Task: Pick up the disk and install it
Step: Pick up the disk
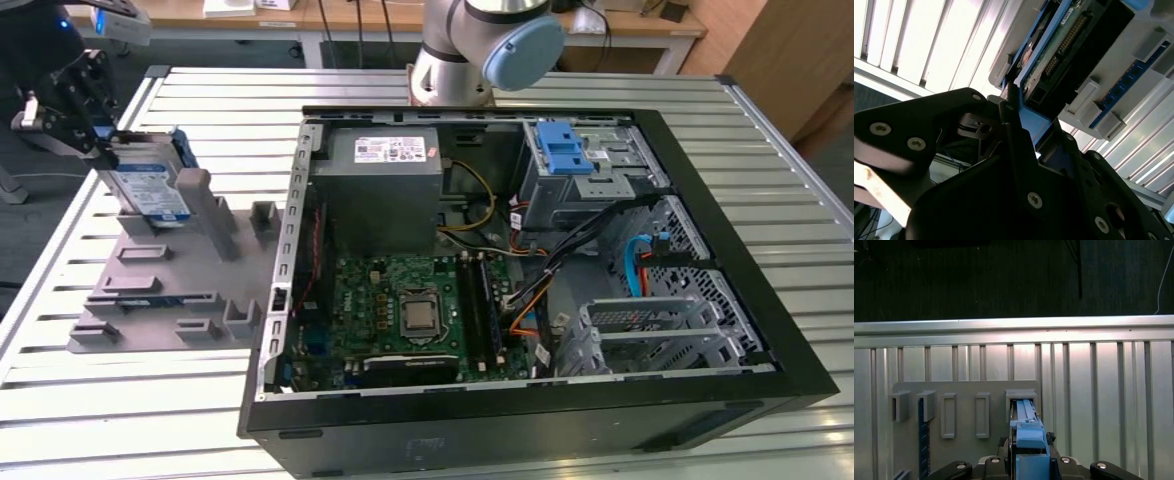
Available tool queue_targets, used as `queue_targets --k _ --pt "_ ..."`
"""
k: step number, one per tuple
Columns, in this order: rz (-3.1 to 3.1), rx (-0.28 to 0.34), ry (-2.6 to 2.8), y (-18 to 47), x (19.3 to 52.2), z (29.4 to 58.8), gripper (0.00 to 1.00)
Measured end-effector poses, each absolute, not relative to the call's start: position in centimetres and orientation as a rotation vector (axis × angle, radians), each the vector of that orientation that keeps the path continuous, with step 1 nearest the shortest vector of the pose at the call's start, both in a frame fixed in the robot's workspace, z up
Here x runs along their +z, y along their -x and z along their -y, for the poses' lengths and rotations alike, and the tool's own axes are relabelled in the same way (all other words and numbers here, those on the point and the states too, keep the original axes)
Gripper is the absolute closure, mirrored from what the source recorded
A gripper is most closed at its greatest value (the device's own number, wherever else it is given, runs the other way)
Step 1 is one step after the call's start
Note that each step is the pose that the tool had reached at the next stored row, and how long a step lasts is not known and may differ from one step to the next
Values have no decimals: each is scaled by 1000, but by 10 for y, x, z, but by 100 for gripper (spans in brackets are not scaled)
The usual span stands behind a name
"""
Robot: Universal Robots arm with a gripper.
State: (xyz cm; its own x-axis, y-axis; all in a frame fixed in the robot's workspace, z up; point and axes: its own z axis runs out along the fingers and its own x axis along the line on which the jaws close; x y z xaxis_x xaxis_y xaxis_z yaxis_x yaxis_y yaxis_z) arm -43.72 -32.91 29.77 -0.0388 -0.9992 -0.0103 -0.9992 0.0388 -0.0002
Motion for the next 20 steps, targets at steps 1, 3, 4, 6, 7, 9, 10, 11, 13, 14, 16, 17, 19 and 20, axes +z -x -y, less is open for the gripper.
queue_targets --k 1,3,4,6,7,9,10,11,13,14,16,17,19,20 --pt "-2259 11 2173 437 298 329 64" --pt "-2259 11 2173 437 299 329 64" --pt "-2259 11 2173 437 300 329 64" --pt "-2258 11 2173 437 300 329 64" --pt "-2258 11 2173 437 300 329 64" --pt "-2259 11 2173 437 300 329 64" --pt "-2259 11 2173 437 300 329 64" --pt "-2259 11 2173 437 300 329 64" --pt "-2259 11 2173 437 301 329 64" --pt "-2259 11 2173 437 301 329 64" --pt "-2259 11 2173 437 302 329 64" --pt "-2259 11 2173 437 302 329 64" --pt "-2259 11 2173 437 303 329 64" --pt "-2259 11 2173 437 303 329 64"
